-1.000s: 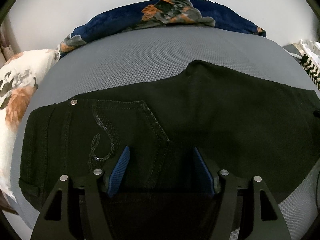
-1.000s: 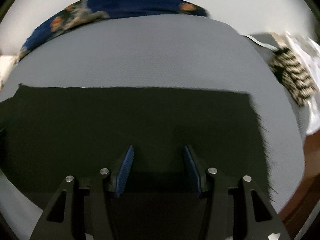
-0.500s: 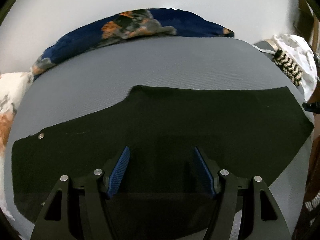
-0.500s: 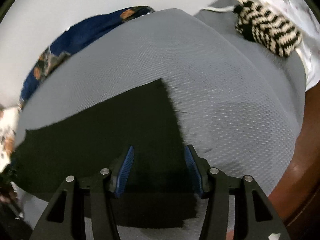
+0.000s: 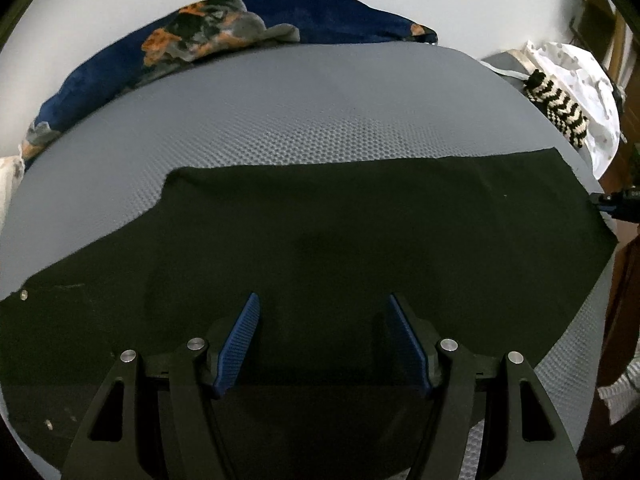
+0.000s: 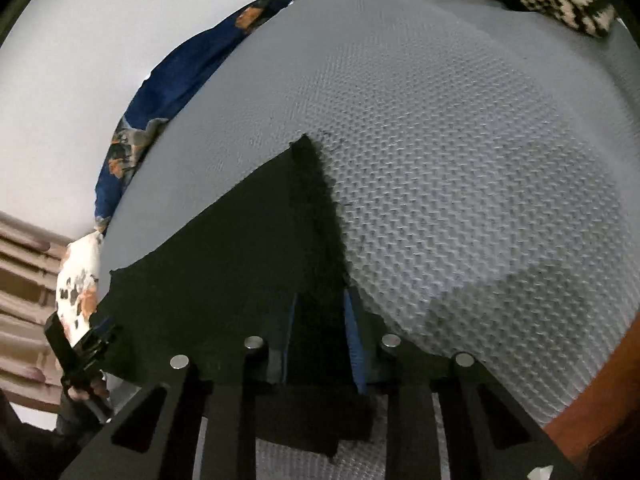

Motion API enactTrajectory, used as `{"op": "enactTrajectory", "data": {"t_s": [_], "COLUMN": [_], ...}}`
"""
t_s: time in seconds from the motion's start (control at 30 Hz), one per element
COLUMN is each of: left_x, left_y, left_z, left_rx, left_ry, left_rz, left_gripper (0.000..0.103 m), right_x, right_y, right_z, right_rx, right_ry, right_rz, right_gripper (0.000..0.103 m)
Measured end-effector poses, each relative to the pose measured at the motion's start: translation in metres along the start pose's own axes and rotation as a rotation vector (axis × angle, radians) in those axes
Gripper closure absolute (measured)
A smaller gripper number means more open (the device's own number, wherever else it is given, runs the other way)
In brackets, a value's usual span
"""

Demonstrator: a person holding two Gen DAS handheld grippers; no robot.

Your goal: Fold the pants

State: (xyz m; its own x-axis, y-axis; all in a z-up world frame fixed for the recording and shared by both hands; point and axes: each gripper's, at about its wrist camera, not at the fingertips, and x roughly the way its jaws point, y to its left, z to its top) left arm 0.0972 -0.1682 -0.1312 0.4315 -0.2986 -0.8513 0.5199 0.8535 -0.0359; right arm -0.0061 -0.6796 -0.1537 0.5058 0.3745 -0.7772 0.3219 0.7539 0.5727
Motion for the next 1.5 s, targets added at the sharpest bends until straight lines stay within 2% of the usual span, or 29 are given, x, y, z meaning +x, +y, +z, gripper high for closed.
{"op": "enactTrajectory", "data": {"t_s": [0.13, 0.23, 0.4, 0.57, 0.7, 1.03, 1.27, 1.4, 1.5], "left_x": [0.007, 0.012, 0.002, -0.012, -0.025, -0.069, -0.088, -0.092, -0.095], "left_y": [-0.002, -0.002, 0.007, 0.029, 0.049, 0.110, 0.136, 0.142, 0.145], "left_z": [-0.003, -0.006, -0.006, -0.006, -0.011, -0.034, -0.056, -0.059, -0.059], "left_rx": [0.012, 0.010, -0.013, -0.067, -0.106, -0.219, -0.300, -0.326, -0.340], "left_ry": [0.023, 0.036, -0.003, -0.044, -0.067, -0.145, -0.177, -0.186, -0.192], "left_rz": [0.009, 0.014, 0.014, 0.019, 0.037, 0.097, 0.089, 0.055, 0.026], "left_gripper": [0.037, 0.037, 0.037, 0.037, 0.037, 0.037, 0.037, 0.037, 0.037], "right_x": [0.009, 0.012, 0.004, 0.002, 0.019, 0.105, 0.169, 0.198, 0.216], "right_y": [0.008, 0.022, 0.053, 0.108, 0.163, 0.275, 0.351, 0.379, 0.391], "right_z": [-0.001, -0.002, -0.008, -0.014, -0.014, -0.018, -0.050, -0.081, -0.101], "right_rx": [-0.012, -0.029, -0.035, -0.068, -0.125, -0.237, -0.372, -0.470, -0.546], "right_ry": [-0.008, -0.021, -0.073, -0.096, -0.081, 0.048, 0.175, 0.260, 0.301], "right_rz": [0.012, -0.036, -0.046, 0.000, 0.037, 0.166, 0.225, 0.202, 0.146], "right_gripper": [0.090, 0.093, 0.094, 0.094, 0.095, 0.095, 0.095, 0.095, 0.095]}}
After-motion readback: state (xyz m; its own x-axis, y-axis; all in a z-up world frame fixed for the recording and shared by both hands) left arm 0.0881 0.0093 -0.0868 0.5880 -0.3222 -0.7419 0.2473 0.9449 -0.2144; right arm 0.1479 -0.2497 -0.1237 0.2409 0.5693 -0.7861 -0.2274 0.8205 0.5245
